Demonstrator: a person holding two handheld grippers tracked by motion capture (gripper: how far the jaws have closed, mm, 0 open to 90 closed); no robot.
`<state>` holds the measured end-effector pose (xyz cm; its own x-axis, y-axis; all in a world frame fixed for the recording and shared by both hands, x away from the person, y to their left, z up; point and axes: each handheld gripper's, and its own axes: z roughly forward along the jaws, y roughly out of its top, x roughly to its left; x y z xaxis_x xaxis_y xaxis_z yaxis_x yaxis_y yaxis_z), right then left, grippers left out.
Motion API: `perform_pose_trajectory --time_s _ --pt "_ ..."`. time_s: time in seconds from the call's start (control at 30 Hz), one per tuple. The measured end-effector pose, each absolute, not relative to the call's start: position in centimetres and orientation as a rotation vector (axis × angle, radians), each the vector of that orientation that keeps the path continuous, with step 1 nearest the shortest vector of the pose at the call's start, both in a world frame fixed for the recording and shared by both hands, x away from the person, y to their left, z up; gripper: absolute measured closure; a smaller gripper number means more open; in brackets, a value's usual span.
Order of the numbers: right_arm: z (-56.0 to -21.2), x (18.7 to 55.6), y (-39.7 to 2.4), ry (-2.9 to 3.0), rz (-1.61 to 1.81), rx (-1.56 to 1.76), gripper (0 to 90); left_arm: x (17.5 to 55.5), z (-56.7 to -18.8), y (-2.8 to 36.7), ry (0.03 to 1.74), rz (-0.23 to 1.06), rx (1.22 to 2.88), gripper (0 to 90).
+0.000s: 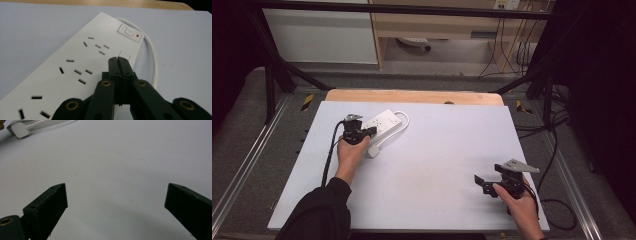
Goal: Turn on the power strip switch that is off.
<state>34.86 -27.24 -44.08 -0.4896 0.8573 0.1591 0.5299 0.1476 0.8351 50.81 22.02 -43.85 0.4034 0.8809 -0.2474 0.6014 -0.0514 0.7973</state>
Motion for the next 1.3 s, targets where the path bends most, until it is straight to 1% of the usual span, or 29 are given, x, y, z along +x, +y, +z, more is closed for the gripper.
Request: perform_pose_trajectory --time_s 1.3 --pt "-44.13 34.86 -27.24 2.087 1.268 1.335 4.6 50.82 -43.99 21.99 1.291 0.383 1.763 90.0"
